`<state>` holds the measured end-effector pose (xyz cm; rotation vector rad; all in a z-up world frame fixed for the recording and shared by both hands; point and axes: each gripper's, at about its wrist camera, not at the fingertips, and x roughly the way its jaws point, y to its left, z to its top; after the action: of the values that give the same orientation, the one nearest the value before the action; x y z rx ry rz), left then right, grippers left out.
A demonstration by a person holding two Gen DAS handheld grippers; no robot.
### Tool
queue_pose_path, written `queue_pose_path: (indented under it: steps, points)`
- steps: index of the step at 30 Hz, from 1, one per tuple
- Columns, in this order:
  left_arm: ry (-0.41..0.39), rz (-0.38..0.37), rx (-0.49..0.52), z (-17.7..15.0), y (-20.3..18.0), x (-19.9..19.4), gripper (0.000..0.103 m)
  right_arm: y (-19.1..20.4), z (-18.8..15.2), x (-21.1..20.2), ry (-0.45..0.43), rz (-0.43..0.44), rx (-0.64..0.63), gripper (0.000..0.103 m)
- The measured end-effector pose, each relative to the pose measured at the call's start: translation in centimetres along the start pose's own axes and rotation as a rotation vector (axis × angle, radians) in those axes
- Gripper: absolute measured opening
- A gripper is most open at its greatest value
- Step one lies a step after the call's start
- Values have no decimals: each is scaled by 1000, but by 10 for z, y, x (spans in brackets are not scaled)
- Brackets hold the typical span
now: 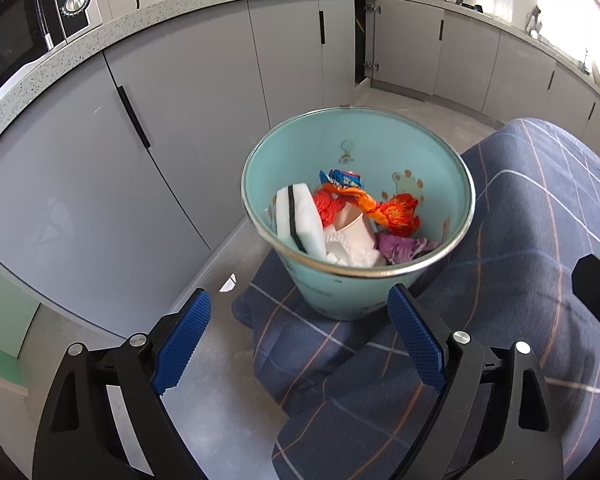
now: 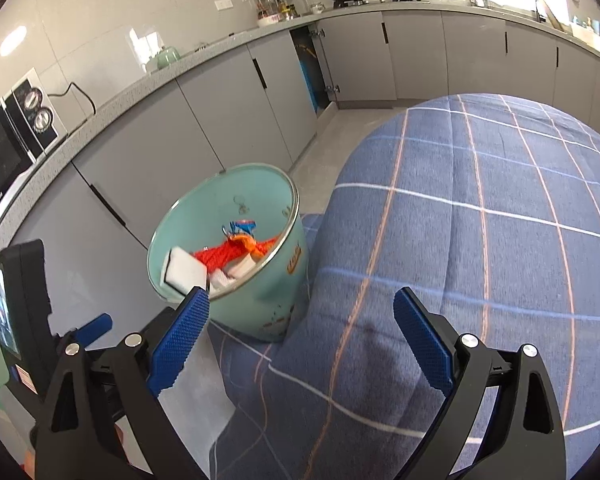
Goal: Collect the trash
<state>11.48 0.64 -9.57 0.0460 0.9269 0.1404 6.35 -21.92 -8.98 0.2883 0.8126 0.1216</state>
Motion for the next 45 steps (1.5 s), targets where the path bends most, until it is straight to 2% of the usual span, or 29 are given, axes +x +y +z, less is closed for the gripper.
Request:
queue_pose_path:
  steps: [16,28,45]
  points:
    - [47,7,9,-26,9,2,89,-2,-24,4,66,-24,-17,92]
    - [41,-26,-17,-44,24,-7,89,5,-36,-8,62,-19,-51,92]
    - [44,-52,13,-79,33,-38,89,24,-65,-39,60,-18,-128,93]
